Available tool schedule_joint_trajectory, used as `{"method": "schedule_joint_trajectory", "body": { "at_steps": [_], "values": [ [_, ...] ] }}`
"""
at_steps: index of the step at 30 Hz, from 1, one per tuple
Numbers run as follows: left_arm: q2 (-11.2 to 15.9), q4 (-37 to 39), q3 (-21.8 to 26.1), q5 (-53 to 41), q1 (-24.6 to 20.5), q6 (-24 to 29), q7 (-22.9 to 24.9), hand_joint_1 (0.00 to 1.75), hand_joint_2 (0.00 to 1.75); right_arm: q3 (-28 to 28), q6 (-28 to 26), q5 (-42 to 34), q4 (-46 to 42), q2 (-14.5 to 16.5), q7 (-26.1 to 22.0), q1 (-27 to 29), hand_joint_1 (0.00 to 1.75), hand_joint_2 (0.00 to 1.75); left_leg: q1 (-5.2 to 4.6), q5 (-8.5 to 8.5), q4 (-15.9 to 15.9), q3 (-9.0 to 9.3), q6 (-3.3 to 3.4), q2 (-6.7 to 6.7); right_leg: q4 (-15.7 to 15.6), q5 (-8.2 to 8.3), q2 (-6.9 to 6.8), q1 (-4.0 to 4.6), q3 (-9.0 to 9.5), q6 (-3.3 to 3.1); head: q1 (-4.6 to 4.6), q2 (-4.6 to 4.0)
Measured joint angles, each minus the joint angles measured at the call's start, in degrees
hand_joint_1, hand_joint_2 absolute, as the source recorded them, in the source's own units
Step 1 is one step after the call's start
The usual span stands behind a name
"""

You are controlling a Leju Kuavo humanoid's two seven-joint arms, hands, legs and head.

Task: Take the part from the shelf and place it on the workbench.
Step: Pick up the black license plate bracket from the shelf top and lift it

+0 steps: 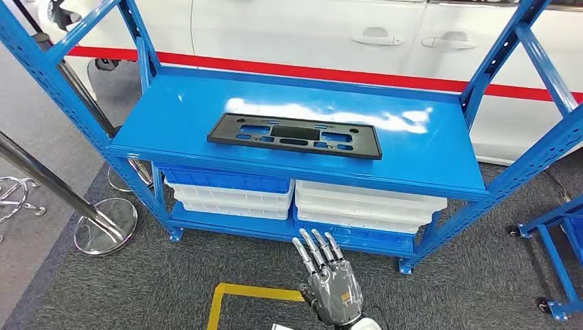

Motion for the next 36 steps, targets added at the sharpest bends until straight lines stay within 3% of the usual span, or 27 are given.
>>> {"method": "schedule_joint_trajectory", "body": {
  "at_steps": [2, 4, 6, 8, 10, 12, 14, 16, 17, 18, 19, 21, 22, 24, 26, 28, 30, 31, 32, 33, 35, 36],
  "values": [
    [0.0, 0.0, 0.0, 0.0, 0.1, 0.0, 0.0, 0.0, 1.75, -0.1, 0.0, 0.0, 0.0, 0.0, 0.0, 0.0, 0.0, 1.75, 0.05, -0.69, 0.0, 0.98, -0.22, -0.02, -3.0, 2.5, -0.13, -0.07, 0.4, -0.04, 0.0, 0.01],
    [-0.1, 0.0, 0.0, -0.1, 0.1, 0.0, 0.0, 0.0, 1.75, -0.1, 0.0, 0.0, 0.0, 0.0, 0.0, 0.1, 0.0, 1.75, 0.08, -2.18, 0.1, 2.68, -0.71, 0.02, -9.8, 8.25, -0.47, -0.05, 1.52, -0.39, 0.0, 0.01],
    [-0.2, 0.1, 0.0, -0.2, -0.1, 0.0, 0.0, 0.0, 1.75, -0.2, 0.0, 0.0, 0.1, 0.0, 0.0, 0.2, 0.0, 1.75, 0.0, -3.49, 0.1, 3.54, -1.45, 0.05, -14.0, 11.11, -0.72, 0.26, 2.23, -1.21, 0.01, 0.0],
    [-0.2, 0.2, -0.1, -0.2, -0.3, 0.0, 0.0, 0.0, 1.75, -0.3, 0.0, 0.0, 0.0, 0.1, -0.1, 0.2, 0.0, 1.75, -0.06, -3.85, 0.2, 4.17, -2.28, 0.09, -14.6, 10.72, -0.62, 0.44, 2.59, -2.16, 0.02, 0.0],
    [-0.2, 0.2, -0.3, -0.2, -0.4, 0.0, 0.0, 0.0, 1.75, -0.4, 0.0, 0.0, 0.0, 0.2, -0.1, 0.2, 0.0, 1.75, 0.05, -3.1, 2.9, 3.41, -2.88, 0.13, -15.3, 10.42, -0.46, 0.29, 3.87, -3.03, 0.01, 0.0],
    [-0.2, 0.2, -0.3, -0.2, -0.4, 0.0, 0.0, 0.0, 1.75, -0.5, 0.0, 0.0, 0.0, 0.3, -0.1, 0.2, 0.0, 1.75, 0.23, -3.3, 9.4, -0.5, -3.32, 0.08, -15.9, 9.63, -0.45, 0.18, 5.48, -3.69, 0.01, 0.0],
    [-0.2, 0.2, -0.3, -0.2, -0.3, 0.0, 0.0, 0.0, 1.75, -0.5, 0.0, 0.0, 0.0, 0.4, -0.1, 0.2, 0.0, 1.75, 0.28, -6.51, 15.5, -5.46, -3.72, 0.08, -16.2, 8.48, -0.35, 0.2, 6.97, -3.95, 0.01, 0.0],
    [-0.2, 0.2, -0.3, -0.2, -0.1, 0.0, 0.0, 0.0, 1.75, -0.5, 0.0, 0.1, 0.0, 0.4, -0.1, 0.2, 0.0, 1.75, 0.28, -9.21, 16.8, -8.58, -3.82, 0.08, -16.2, 7.09, -0.06, 0.21, 8.72, -3.91, 0.01, 0.0],
    [-0.2, 0.2, -0.3, -0.2, 0.0, 0.0, 0.0, 0.0, 1.75, -0.5, 0.0, 0.1, 0.0, 0.4, -0.1, 0.2, 0.0, 1.75, 0.28, -8.68, 15.2, -9.09, -3.73, 0.08, -16.2, 6.34, 0.09, 0.21, 9.73, -3.82, 0.01, 0.0],
    [-0.2, 0.2, -0.3, -0.2, 0.1, 0.0, 0.0, 0.0, 1.75, -0.5, 0.0, 0.1, 0.0, 0.5, -0.1, 0.2, 0.0, 1.75, 0.27, -6.36, 12.3, -9.06, -3.55, 0.09, -16.2, 5.58, 0.17, 0.21, 10.72, -3.67, 0.01, 0.0],
    [-0.1, 0.2, -0.3, -0.2, 0.2, 0.0, 0.0, 0.0, 1.75, -0.5, 0.0, 0.1, 0.0, 0.5, -0.1, 0.2, 0.0, 1.75, 0.22, -2.42, 8.9, -9.0, -3.29, 0.1, -16.2, 4.81, 0.24, 0.25, 11.6, -3.47, 0.02, 0.0],
    [-0.1, 0.2, -0.4, -0.2, 0.3, 0.0, 0.0, 0.0, 1.75, -0.5, 0.0, 0.1, 0.0, 0.6, -0.1, 0.2, 0.0, 1.75, -0.08, 3.25, 4.3, -8.78, -2.65, 0.13, -16.1, 3.4, 0.41, 0.38, 12.71, -2.81, 0.02, 0.0],
    [-0.1, 0.2, -0.4, -0.2, 0.3, 0.0, 0.0, 0.0, 1.75, -0.5, 0.0, 0.1, 0.0, 0.6, -0.1, 0.2, 0.0, 1.75, -0.23, 4.46, 3.4, -8.72, -2.28, 0.09, -16.0, 3.01, 0.47, 0.44, 13.1, -2.42, 0.01, 0.0],
    [-0.1, 0.2, -0.4, -0.2, 0.1, 0.0, 0.0, 0.0, 1.75, -0.6, 0.0, 0.1, 0.0, 0.6, -0.1, 0.1, 0.0, 1.75, -0.24, 4.04, 2.9, -7.6, -1.49, -0.06, -15.5, 2.97, 0.45, 0.44, 13.66, -1.74, 0.01, 0.0],
    [-0.2, 0.2, -0.4, -0.2, 0.0, 0.0, 0.0, 0.0, 1.75, -0.6, -0.1, 0.1, 0.0, 0.6, -0.1, 0.0, 0.0, 1.75, -0.06, 3.63, 2.2, -6.09, -0.63, -0.15, -12.3, 3.24, 0.29, 0.34, 12.55, -1.29, 0.02, 0.01],
    [-0.2, 0.2, -0.4, -0.2, -0.1, 0.1, 0.0, 0.0, 1.75, -0.6, -0.1, 0.1, 0.0, 0.6, -0.1, -0.1, 0.0, 1.75, -0.05, 2.87, 1.8, -4.88, -0.03, -0.2, -6.0, 1.53, 0.15, 0.21, 8.43, -0.89, 0.02, 0.0],
    [-0.2, 0.2, -0.4, -0.2, -0.1, 0.2, 0.0, 0.0, 1.75, -0.6, -0.1, 0.1, 0.0, 0.6, -0.1, 0.0, 0.0, 1.75, -0.1, 1.78, 1.8, -3.76, 0.12, -0.29, -1.0, -1.59, 0.1, 0.16, 3.68, -0.52, 0.02, 0.0],
    [-0.2, 0.2, -0.4, -0.2, -0.1, 0.2, 0.0, 0.0, 1.75, -0.6, -0.1, 0.1, 0.0, 0.6, -0.1, 0.1, 0.0, 1.75, -0.12, 1.15, 1.8, -3.03, 0.09, -0.34, -0.5, -2.34, 0.08, 0.17, 2.18, -0.43, 0.02, 0.0],
    [-0.2, 0.2, -0.4, -0.2, -0.1, 0.2, 0.0, 0.0, 1.75, -0.6, -0.1, 0.1, 0.0, 0.6, -0.1, 0.1, 0.0, 1.75, -0.13, 0.47, 1.8, -2.14, 0.01, -0.39, -1.7, -1.8, 0.06, 0.2, 1.47, -0.46, 0.02, 0.0],
    [-0.2, 0.2, -0.4, -0.2, 0.0, 0.2, 0.0, 0.0, 1.75, -0.6, -0.1, 0.1, 0.0, 0.6, -0.1, 0.1, 0.0, 1.75, -0.15, -0.26, 1.8, -1.16, -0.11, -0.42, -4.3, 0.19, 0.03, 0.28, 1.41, -0.69, 0.02, 0.0],
    [-0.2, 0.3, -0.5, -0.2, 0.1, 0.1, 0.0, 0.0, 1.75, -0.6, -0.1, 0.1, 0.0, 0.6, -0.1, 0.2, 0.0, 1.75, -0.23, -1.68, 1.7, 0.44, -0.44, -0.46, -10.7, 7.08, -0.14, 0.7, 1.8, -1.61, 0.0, 0.0],
    [-0.3, 0.4, -0.5, -0.2, 0.0, 0.1, 0.0, 0.0, 1.75, -0.6, 0.0, 0.1, 0.1, 0.6, -0.1, 0.2, 0.0, 1.75, -0.29, -2.22, 1.7, 0.88, -0.71, -0.5, -12.8, 9.66, -0.21, 0.97, 1.91, -2.11, 0.05, 0.0]
  ]
}}
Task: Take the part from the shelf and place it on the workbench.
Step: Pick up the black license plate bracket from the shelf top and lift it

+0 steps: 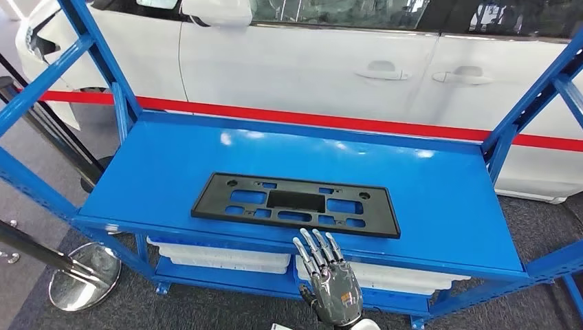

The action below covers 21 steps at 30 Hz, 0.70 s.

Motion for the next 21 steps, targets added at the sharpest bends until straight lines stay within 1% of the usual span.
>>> {"method": "schedule_joint_trajectory", "body": {
  "at_steps": [1, 2, 3, 4, 5, 6, 7, 8, 9, 10, 11, 12, 13, 14, 15, 16, 17, 18, 19, 21],
  "values": [
    [0.0, 0.1, 0.0, 0.0, -0.1, 0.0, 0.0, 0.0, 1.31, 0.0, 0.0, 0.0, 0.0, 0.0, 0.0, 0.1, 0.0, 1.75, -0.04, -0.32, -0.1, 0.42, -0.33, -0.02, -1.2, 1.59, -0.07, 0.22, 0.02, -0.42, 0.03, 0.0],
    [-0.1, 0.1, -0.1, 0.0, -0.2, 0.0, 0.0, 0.0, 0.87, 0.0, 0.0, 0.0, 0.0, 0.0, 0.0, 0.1, 0.0, 1.75, -0.1, -0.28, 0.0, 0.74, -0.71, -0.04, -1.5, 1.55, -0.07, 0.32, 0.16, -0.7, 0.06, 0.0],
    [-0.1, 0.1, -0.1, 0.0, -0.2, 0.0, 0.0, 0.0, 0.44, 0.0, 0.0, 0.0, 0.0, 0.0, 0.0, 0.1, 0.0, 1.75, -0.14, -0.09, 0.2, 0.79, -1.05, -0.03, -2.1, 1.49, -0.03, 0.22, 0.74, -0.98, 0.12, 0.0],
    [0.0, 0.1, -0.2, 0.0, -0.2, 0.1, 0.0, 0.0, 0.0, 0.0, 0.0, 0.0, 0.0, 0.0, 0.0, 0.1, 0.0, 1.75, -0.13, 0.22, 1.1, 0.74, -1.31, 0.0, -2.6, 1.39, -0.01, 0.07, 1.48, -1.24, 0.1, 0.0],
    [0.0, 0.1, -0.2, 0.0, -0.3, 0.1, 0.0, 0.0, 0.0, -0.1, 0.0, 0.0, -0.1, 0.1, 0.0, 0.1, 0.0, 1.75, -0.11, 0.39, 3.0, -0.07, -1.49, 0.03, -3.2, 1.16, -0.01, -0.11, 2.36, -1.56, 0.09, -0.01],
    [0.1, 0.1, -0.3, -0.1, -0.3, 0.2, 0.0, 0.0, 0.0, -0.1, 0.0, 0.0, -0.1, 0.2, -0.1, 0.0, 0.0, 1.75, -0.03, -0.05, 5.6, -1.45, -1.71, 0.07, -3.6, 0.98, -0.02, -0.28, 3.19, -1.84, 0.1, -0.01],
    [0.2, 0.1, -0.4, -0.2, -0.3, 0.3, 0.0, 0.0, 0.0, -0.1, 0.0, 0.0, -0.1, 0.3, -0.1, 0.0, 0.0, 1.75, 0.14, -1.08, 8.8, -3.35, -1.98, 0.09, -3.8, 0.67, -0.08, -0.35, 3.85, -2.06, 0.09, -0.01],
    [0.2, 0.1, -0.4, -0.3, -0.3, 0.4, -0.1, 0.0, 0.0, -0.1, 0.0, 0.0, -0.1, 0.3, -0.1, 0.0, 0.0, 1.75, 0.3, -2.7, 11.7, -5.52, -2.34, 0.11, -4.0, 0.28, -0.1, -0.42, 4.37, -2.21, 0.09, -0.01],
    [0.2, 0.1, -0.5, -0.4, -0.3, 0.5, -0.1, 0.0, 0.0, -0.1, 0.0, 0.0, -0.1, 0.3, -0.2, 0.0, 0.0, 1.75, 0.48, -4.4, 13.8, -7.43, -2.75, 0.12, -4.0, -0.13, -0.08, -0.45, 4.81, -2.21, 0.09, 0.0],
    [0.2, 0.1, -0.5, -0.4, -0.2, 0.5, -0.1, 0.0, 0.0, -0.1, 0.0, 0.0, -0.1, 0.3, -0.2, 0.1, 0.0, 1.75, 0.65, -5.37, 14.5, -8.74, -3.12, 0.12, -4.0, -0.58, 0.0, -0.5, 5.31, -2.12, 0.09, 0.0],
    [0.2, 0.1, -0.5, -0.4, -0.1, 0.5, 0.0, 0.0, 0.0, -0.1, 0.0, 0.0, -0.1, 0.4, -0.2, 0.1, 0.0, 1.75, 0.81, -4.93, 13.6, -9.29, -3.46, 0.12, -4.0, -1.06, 0.08, -0.58, 5.9, -1.97, 0.09, 0.0],
    [0.2, 0.1, -0.5, -0.4, 0.0, 0.5, 0.0, 0.0, 0.0, -0.1, 0.0, 0.0, -0.1, 0.4, -0.2, 0.1, 0.0, 1.75, 0.94, -2.91, 11.1, -9.11, -3.64, 0.13, -3.9, -1.54, 0.16, -0.69, 6.53, -1.75, 0.09, 0.01],
    [0.2, 0.1, -0.5, -0.5, 0.1, 0.5, 0.0, 0.0, 0.0, -0.1, 0.0, 0.0, -0.1, 0.4, -0.3, 0.1, 0.0, 1.75, 1.06, 0.22, 7.7, -8.41, -3.71, 0.15, -3.9, -2.03, 0.2, -0.79, 7.12, -1.46, 0.09, 0.0],
    [0.3, 0.1, -0.5, -0.5, 0.1, 0.5, -0.1, 0.0, 0.0, -0.1, 0.0, 0.0, -0.2, 0.5, -0.6, 0.1, 0.0, 1.75, 1.07, 2.75, 4.4, -7.76, -3.62, 0.19, -3.7, -2.49, 0.22, -0.82, 7.61, -1.1, 0.09, 0.01],
    [0.3, 0.1, -0.6, -0.7, 0.1, 0.5, -0.1, 0.0, 0.0, -0.2, 0.0, 0.0, -0.4, 0.6, -0.9, 0.1, 0.0, 1.75, 1.01, 4.21, 2.2, -7.32, -3.24, 0.23, -3.5, -2.88, 0.22, -0.8, 7.8, -0.72, 0.09, 0.01],
    [0.3, 0.1, -0.6, -0.7, 0.0, 0.5, -0.1, 0.0, 0.0, -0.3, 0.0, 0.0, -0.7, 0.8, -1.2, 0.0, 0.0, 1.75, 0.91, 5.06, 1.1, -7.15, -2.79, 0.24, -3.4, -3.22, 0.21, -0.74, 7.84, -0.32, 0.1, 0.0],
    [0.3, 0.2, -0.7, -0.8, 0.0, 0.5, -0.1, 0.0, 0.0, -0.4, 0.0, 0.1, -1.1, 1.0, -1.4, -0.1, 0.0, 1.75, 0.81, 4.97, 0.9, -7.18, -2.35, 0.23, -3.3, -3.47, 0.21, -0.62, 7.85, 0.02, 0.11, 0.0],
    [0.2, 0.2, -0.7, -0.9, 0.0, 0.5, -0.1, 0.0, 0.0, -0.5, 0.0, 0.1, -1.6, 1.2, -1.5, -0.3, 0.0, 1.75, 0.8, 5.26, 0.9, -7.12, -2.06, 0.2, -3.3, -3.65, 0.19, -0.53, 7.81, -0.1, 0.11, -0.01],
    [0.2, 0.2, -0.7, -1.0, 0.0, 0.5, -0.1, 0.0, 0.0, -0.6, 0.0, 0.2, -2.1, 1.3, -1.4, -0.5, 0.0, 1.75, 0.83, 5.75, 0.8, -7.06, -1.97, 0.15, -3.4, -3.76, 0.18, -0.48, 7.87, -0.53, 0.11, -0.01],
    [0.2, 0.2, -0.8, -1.0, 0.0, 0.5, -0.2, 0.0, 0.0, -0.9, 0.0, 0.2, -3.1, 1.3, -1.3, -0.8, 0.0, 1.75, 0.83, 5.84, 0.6, -7.02, -1.93, 0.07, -3.5, -3.8, 0.15, -0.44, 7.99, -1.71, 0.1, 0.0]
  ]
}}
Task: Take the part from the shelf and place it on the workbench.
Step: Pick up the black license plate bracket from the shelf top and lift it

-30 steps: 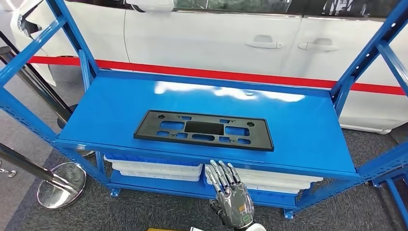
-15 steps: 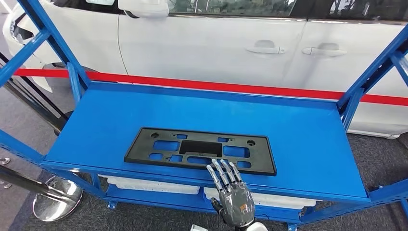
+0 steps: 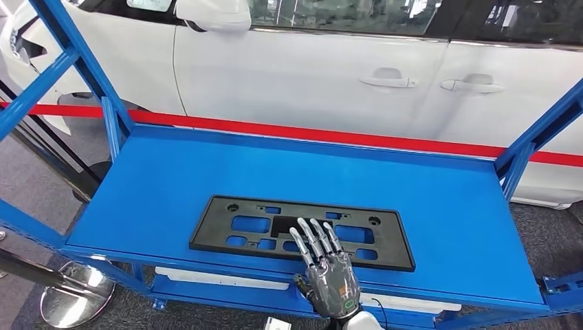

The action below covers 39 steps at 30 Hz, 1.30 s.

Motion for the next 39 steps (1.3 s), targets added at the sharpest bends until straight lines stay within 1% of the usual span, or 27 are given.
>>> {"method": "schedule_joint_trajectory", "body": {
  "at_steps": [1, 2, 6, 8, 9, 10, 12, 13, 14, 15, 26, 39],
  "values": [
    [0.0, 0.0, 0.0, 0.0, 0.0, 0.0, 0.0, 0.0, 0.0, -0.2, 0.0, 0.0, -0.4, 0.0, 0.1, -0.2, 0.0, 1.75, -0.04, -0.06, 0.0, 0.0, 0.1, -0.05, -0.1, 0.03, -0.01, -0.01, 0.07, -0.28, 0.0, 0.0],
    [0.0, 0.0, 0.0, 0.0, -0.1, 0.0, 0.0, 0.0, 0.0, -0.4, 0.0, 0.0, -0.8, 0.0, 0.2, -0.3, 0.0, 1.75, -0.08, -0.15, 0.0, 0.02, 0.25, -0.08, -0.3, 0.03, -0.02, -0.01, 0.17, -0.33, 0.0, 0.0],
    [0.0, 0.0, 0.0, 0.0, -0.2, 0.0, -0.1, 0.0, 0.0, -0.7, 0.0, 0.1, -1.9, 0.0, 0.3, -0.5, 0.0, 1.75, -0.18, -0.38, 0.0, 0.07, 0.67, -0.08, -0.8, 0.02, -0.03, -0.03, 0.43, -0.34, 0.0, -0.01],
    [0.0, 0.0, 0.0, -0.1, -0.1, 0.0, -0.2, 0.0, 0.0, -0.8, 0.0, 0.3, -2.4, 0.0, 0.2, -0.5, 0.0, 1.75, -0.27, -0.44, 0.0, 0.08, 0.82, -0.08, -0.9, 0.03, -0.04, -0.09, 0.47, -0.23, 0.0, -0.01],
    [0.0, 0.0, 0.0, -0.1, -0.1, 0.0, -0.2, 0.0, 0.0, -0.9, 0.0, 0.5, -2.6, 0.0, 0.2, -0.5, 0.0, 1.75, -0.33, -0.47, 0.0, 0.08, 0.9, -0.08, -0.9, 0.02, -0.05, -0.15, 0.47, 0.0, 0.0, -0.01],
    [0.0, 0.0, 0.0, -0.2, -0.1, 0.0, -0.2, 0.0, 0.0, -1.0, 0.0, 0.6, -2.8, 0.0, 0.2, -0.5, 0.0, 1.75, -0.39, -0.49, 0.0, 0.08, 0.97, -0.07, -0.9, 0.02, -0.05, -0.23, 0.48, 0.42, 0.0, -0.01],
    [0.0, 0.0, 0.0, -0.3, -0.2, 0.0, -0.2, 0.0, 0.0, -1.1, 0.0, 0.7, -3.1, 0.0, 0.2, -0.6, 0.0, 1.75, -0.49, -0.5, 0.0, 0.09, 1.05, -0.07, -1.0, 0.01, -0.06, -0.39, 0.5, 1.59, 0.0, 0.0],
    [0.0, 0.0, 0.0, -0.3, -0.2, 0.0, -0.2, 0.0, 0.0, -1.1, 0.0, 0.7, -3.3, 0.0, 0.2, -0.6, 0.0, 1.75, -0.51, -0.5, 0.1, 0.1, 1.05, -0.07, -1.0, 0.01, -0.06, -0.45, 0.51, 2.07, 0.0, 0.0],
    [0.0, 0.0, 0.0, -0.3, -0.2, 0.0, -0.2, 0.0, 0.0, -1.2, 0.0, 0.7, -3.4, 0.0, 0.2, -0.6, 0.0, 1.75, -0.53, -0.5, 0.1, 0.11, 1.05, -0.07, -1.0, 0.01, -0.06, -0.48, 0.52, 2.37, 0.0, 0.0],
    [0.0, 0.0, 0.0, -0.4, -0.2, 0.0, -0.2, 0.0, 0.0, -1.2, 0.0, 0.7, -3.5, 0.0, 0.2, -0.6, 0.0, 1.75, -0.53, -0.5, 0.1, 0.13, 1.05, -0.06, -1.0, 0.01, -0.07, -0.48, 0.52, 2.48, 0.0, 0.0],
    [0.0, 0.0, 0.0, -0.2, -0.2, 0.1, -0.4, 0.0, 0.0, -1.9, 0.0, 0.5, -3.4, 0.0, 0.1, -0.8, 0.0, 1.75, -0.37, -0.47, -0.1, 0.46, 0.98, -0.05, -0.8, -0.11, -0.09, -0.3, 0.62, 2.62, 0.0, 0.0],
    [0.0, 0.0, 0.0, 0.0, -0.2, 0.2, -0.5, 0.0, 0.0, -1.9, 0.0, -0.3, 0.3, 0.0, -0.4, 0.2, 0.0, 1.75, -0.36, -0.47, -0.1, 0.49, 0.96, -0.04, -0.8, -0.19, -0.09, -0.3, 0.65, 2.53, 0.0, 0.0]
  ]
}}
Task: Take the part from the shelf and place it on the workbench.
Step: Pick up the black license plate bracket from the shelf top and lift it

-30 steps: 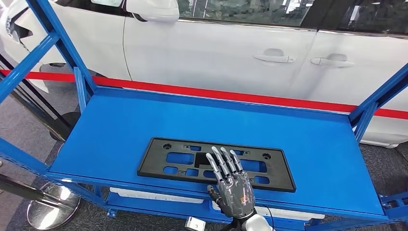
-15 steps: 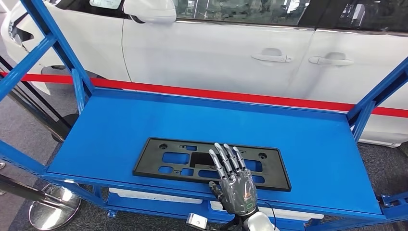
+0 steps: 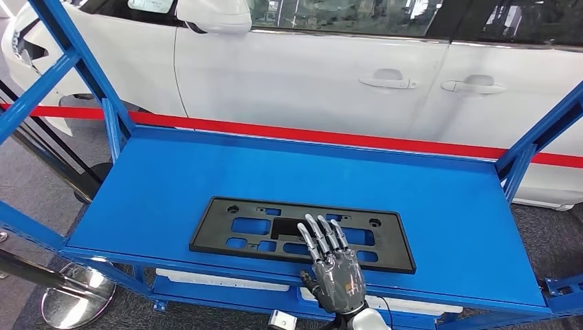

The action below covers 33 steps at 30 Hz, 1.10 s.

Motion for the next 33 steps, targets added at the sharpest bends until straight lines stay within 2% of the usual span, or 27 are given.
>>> {"method": "schedule_joint_trajectory", "body": {
  "at_steps": [14, 33],
  "values": [
    [0.0, 0.0, 0.0, -0.5, -0.1, 0.0, 0.1, 0.0, 0.0, 0.2, 0.1, -0.7, 1.7, 0.4, -0.1, -0.8, 0.0, 1.75, 0.0, 0.0, 0.0, 0.02, 0.0, 0.0, 0.0, 0.0, 0.0, 0.01, 0.03, 0.0, 0.0, 0.0],
    [0.0, 0.0, -0.1, -1.1, -0.3, -0.2, 0.3, 0.0, 0.0, -1.1, 0.0, 0.6, 7.7, 1.5, 2.9, -3.9, 0.0, 1.75, 0.0, 0.0, 0.0, 0.05, 0.0, 0.0, 0.0, 0.0, -0.01, 0.0, 0.05, 0.0, 0.0, 0.0]
  ]
}}
